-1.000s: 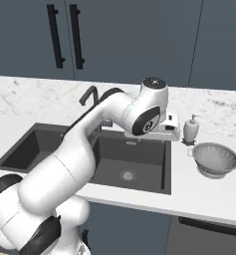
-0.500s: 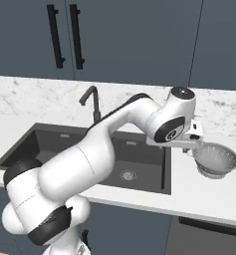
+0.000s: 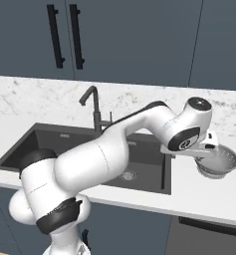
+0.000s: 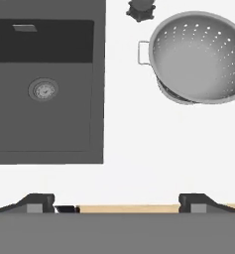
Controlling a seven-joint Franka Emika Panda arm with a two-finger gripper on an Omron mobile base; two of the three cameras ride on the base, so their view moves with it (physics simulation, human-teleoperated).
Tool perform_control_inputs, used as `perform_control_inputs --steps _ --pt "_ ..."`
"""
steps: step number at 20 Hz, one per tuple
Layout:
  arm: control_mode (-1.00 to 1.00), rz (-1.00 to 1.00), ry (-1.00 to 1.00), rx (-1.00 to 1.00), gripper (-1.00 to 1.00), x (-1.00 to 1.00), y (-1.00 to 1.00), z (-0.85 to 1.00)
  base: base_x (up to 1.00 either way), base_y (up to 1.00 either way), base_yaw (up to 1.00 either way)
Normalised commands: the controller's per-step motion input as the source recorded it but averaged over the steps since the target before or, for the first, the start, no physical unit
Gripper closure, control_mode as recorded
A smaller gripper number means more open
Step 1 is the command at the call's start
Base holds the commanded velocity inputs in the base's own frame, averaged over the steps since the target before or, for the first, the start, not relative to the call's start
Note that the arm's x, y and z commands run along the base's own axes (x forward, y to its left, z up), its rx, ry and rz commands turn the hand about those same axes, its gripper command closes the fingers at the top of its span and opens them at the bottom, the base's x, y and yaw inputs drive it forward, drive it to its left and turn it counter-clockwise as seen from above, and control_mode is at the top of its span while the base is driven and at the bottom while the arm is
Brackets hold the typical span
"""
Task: Put the colander in the sink, put the banana, tangerine in the colander, and turn on the sink faucet and pour water over the colander.
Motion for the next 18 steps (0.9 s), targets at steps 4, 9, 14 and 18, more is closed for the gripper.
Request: perform_control_inputs --steps 4,9,14,18 --pt "-1.00 0.00 0.00 -0.05 -1.00 0.12 -0.21 -0.44 0.00 0.00 0.00" --pt "-1.00 0.00 0.00 -0.06 -1.00 0.25 -0.02 -0.41 0.00 0.00 0.00" --pt "-1.00 0.00 0.00 -0.05 -1.00 0.27 -0.04 -0.41 0.00 0.00 0.00" --pt "-1.00 0.00 0.00 -0.03 -1.00 0.30 -0.06 -0.36 0.00 0.00 0.00"
